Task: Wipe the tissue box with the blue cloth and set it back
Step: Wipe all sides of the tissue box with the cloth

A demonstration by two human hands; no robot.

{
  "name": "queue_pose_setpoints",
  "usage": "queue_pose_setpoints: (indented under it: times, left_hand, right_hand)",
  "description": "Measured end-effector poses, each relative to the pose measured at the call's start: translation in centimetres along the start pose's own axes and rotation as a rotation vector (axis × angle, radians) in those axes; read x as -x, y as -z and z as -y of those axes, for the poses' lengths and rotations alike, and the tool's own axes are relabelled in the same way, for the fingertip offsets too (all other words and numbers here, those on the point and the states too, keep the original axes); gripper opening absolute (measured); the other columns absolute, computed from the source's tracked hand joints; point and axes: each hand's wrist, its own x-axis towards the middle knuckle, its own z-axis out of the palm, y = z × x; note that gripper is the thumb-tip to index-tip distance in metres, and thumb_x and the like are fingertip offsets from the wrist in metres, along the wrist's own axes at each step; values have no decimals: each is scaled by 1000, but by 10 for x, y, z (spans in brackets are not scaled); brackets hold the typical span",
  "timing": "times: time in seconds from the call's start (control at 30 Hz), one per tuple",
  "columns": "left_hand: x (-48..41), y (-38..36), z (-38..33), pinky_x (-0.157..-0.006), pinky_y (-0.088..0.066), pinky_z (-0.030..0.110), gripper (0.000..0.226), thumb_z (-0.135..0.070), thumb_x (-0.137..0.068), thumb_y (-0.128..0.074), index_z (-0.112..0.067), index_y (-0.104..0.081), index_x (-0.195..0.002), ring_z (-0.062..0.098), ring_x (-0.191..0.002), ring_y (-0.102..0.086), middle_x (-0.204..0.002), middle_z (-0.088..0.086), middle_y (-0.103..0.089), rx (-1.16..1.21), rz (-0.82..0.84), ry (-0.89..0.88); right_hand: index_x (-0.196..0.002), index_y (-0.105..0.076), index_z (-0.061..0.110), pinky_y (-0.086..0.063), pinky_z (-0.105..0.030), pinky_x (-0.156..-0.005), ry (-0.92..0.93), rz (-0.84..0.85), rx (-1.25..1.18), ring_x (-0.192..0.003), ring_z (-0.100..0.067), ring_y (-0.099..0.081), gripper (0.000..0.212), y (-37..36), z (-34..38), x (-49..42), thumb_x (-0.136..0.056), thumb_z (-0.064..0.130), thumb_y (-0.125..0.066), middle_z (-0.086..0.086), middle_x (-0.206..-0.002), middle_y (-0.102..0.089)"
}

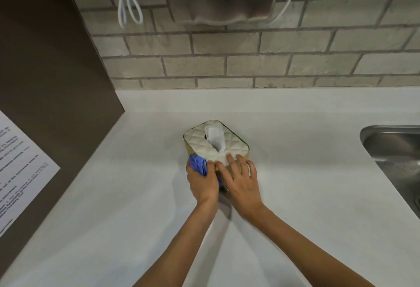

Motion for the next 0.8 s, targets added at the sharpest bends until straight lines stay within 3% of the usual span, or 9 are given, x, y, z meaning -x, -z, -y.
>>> queue_pose_setpoints:
  times: [0.1,0.17,0.23,0.37,0.5,0.57,0.67,0.73,0.8]
  left_hand:
    - [-5,3,0,-86,-49,35,36,-24,-91,-53,-14,-45,-125,19,-84,-56,-100,3,-58,-58,-7,-14]
    - [-11,6,-1,-83,-48,33,34,-24,-91,-54,-14,-47,-123,19,-82,-56,-97,1,-57,-104,0,-38]
    - [-19,10,-4,-79,-44,29,33,-23,-90,-55,-15,-50,-121,19,-81,-54,-95,-1,-57,-168,19,-92]
    - [-49,22,-18,-79,-43,26,30,-10,-87,-59,-8,-57,-117,20,-86,-54,-97,4,-58,-285,105,-272]
    - [-69,25,-33,-62,-48,13,31,-2,-88,-59,-2,-58,-118,20,-89,-55,-102,9,-61,-276,216,-308]
    - [-73,25,-37,-68,-48,14,30,-7,-89,-59,2,-56,-118,28,-92,-58,-108,17,-64,-225,181,-282]
    - [-68,33,-34,-92,-47,37,34,-17,-92,-55,0,-52,-122,37,-110,-58,-120,25,-60,-126,53,-192]
    - [-58,39,-26,-94,-47,40,36,-21,-94,-52,-3,-49,-124,37,-109,-58,-121,24,-59,-79,-23,-116]
    - [-40,41,-15,-81,-52,32,34,-22,-95,-50,-5,-48,-124,27,-94,-65,-111,23,-62,-42,-36,-39]
  right_hand:
    - [-111,-61,23,-53,-36,-85,7,-72,-2,-95,-25,-70,72,-3,3,1,-44,29,-88,-8,-105,-73]
    - [-112,-64,21,-42,-38,-91,13,-113,-6,-95,-25,-69,68,-2,2,2,-48,28,-86,-9,-106,-72]
    - [-116,-63,18,-33,-35,-93,64,-157,-75,-97,-25,-68,65,2,-4,5,-56,33,-83,-9,-108,-71]
    - [-119,-50,18,-29,-35,-100,103,-254,-374,-107,-16,-57,53,18,-27,7,-73,38,-68,-5,-110,-68]
    - [-112,-57,11,-32,-33,-96,-182,-283,-584,-102,-17,-56,42,31,-62,-12,-79,37,-62,-4,-109,-67]
    - [-113,-58,10,-38,-39,-95,-337,-209,-617,-102,-24,-60,40,29,-78,-30,-81,35,-61,-7,-111,-65]
    - [-121,-53,18,-43,-43,-98,-548,11,-751,-111,-25,-56,42,20,-97,-53,-86,42,-58,-10,-122,-58]
    - [-127,-48,24,-40,-35,-99,-678,171,-873,-120,-23,-51,48,12,-107,-64,-86,49,-53,-6,-132,-53]
    - [-131,-46,23,-36,-31,-99,-734,288,-975,-124,-22,-48,50,5,-112,-74,-88,48,-50,-4,-133,-52]
